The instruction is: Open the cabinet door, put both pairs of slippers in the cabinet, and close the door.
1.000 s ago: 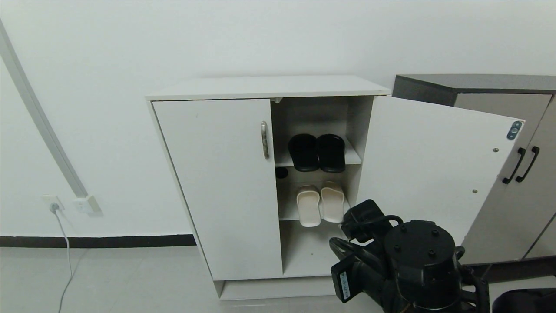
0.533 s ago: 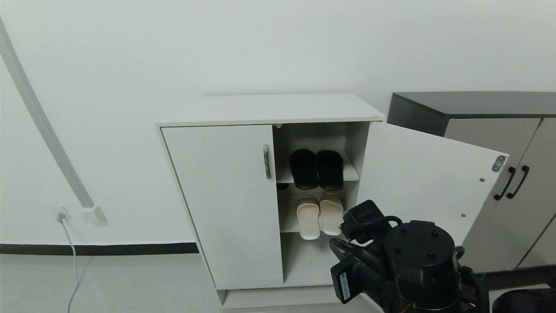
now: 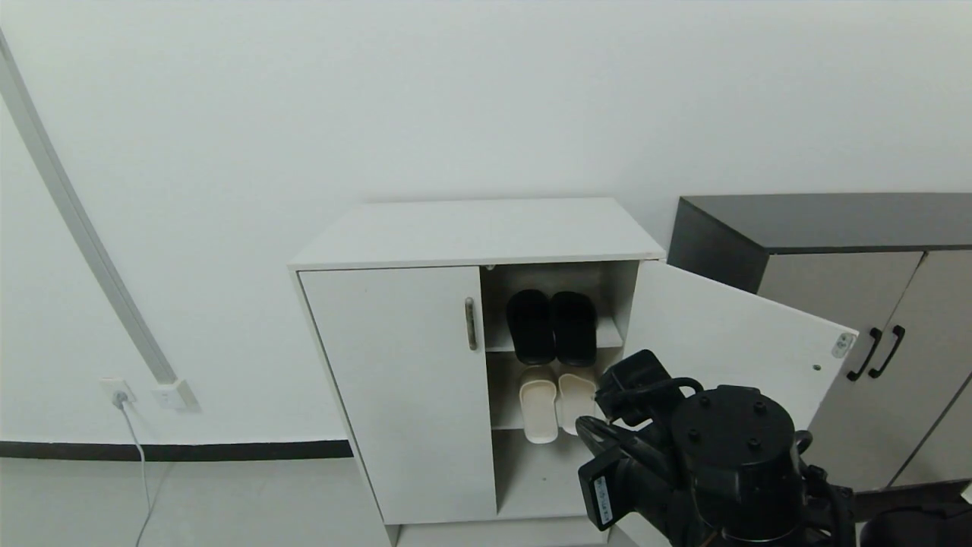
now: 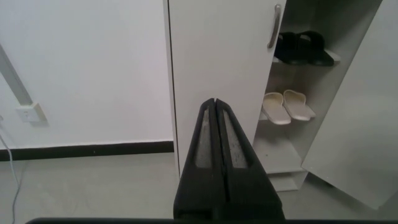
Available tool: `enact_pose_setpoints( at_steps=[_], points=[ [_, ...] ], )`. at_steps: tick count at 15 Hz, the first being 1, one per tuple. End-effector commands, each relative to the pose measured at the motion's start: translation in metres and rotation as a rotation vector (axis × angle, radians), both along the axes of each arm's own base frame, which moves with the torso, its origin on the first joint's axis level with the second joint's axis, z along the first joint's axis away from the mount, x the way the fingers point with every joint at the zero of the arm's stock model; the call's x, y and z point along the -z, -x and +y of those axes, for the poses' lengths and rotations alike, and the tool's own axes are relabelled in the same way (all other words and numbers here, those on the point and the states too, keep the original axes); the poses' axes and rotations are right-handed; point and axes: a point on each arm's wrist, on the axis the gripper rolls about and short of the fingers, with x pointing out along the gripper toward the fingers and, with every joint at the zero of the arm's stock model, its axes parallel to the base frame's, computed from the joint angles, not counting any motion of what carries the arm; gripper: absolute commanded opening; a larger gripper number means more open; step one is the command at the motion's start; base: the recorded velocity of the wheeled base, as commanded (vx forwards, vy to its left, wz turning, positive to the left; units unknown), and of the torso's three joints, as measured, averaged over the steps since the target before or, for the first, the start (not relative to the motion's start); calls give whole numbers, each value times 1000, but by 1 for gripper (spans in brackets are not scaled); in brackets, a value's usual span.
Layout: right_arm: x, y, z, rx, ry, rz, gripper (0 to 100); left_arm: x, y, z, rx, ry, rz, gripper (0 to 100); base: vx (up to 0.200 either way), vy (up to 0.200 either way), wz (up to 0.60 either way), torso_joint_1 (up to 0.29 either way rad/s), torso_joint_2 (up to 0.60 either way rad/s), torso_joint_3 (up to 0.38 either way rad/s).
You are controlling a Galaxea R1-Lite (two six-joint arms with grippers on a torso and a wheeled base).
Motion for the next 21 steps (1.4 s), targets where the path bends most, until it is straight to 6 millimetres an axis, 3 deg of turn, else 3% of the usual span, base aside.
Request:
enact_pose_setpoints(
  at_steps=[1, 14, 21],
  points=[
    [1, 0, 0, 0, 2, 1, 0, 0, 0, 0, 0, 0, 2, 0, 0, 0, 0, 188, -496, -320],
    [3, 1, -1, -1, 6, 7, 0, 0, 0, 0, 0, 0, 2, 0, 0, 0, 0, 234, -556, -326],
    [6, 1, -1, -3, 19, 14, 0, 0, 0, 0, 0, 0, 2, 0, 0, 0, 0, 39, -81, -45]
  ],
)
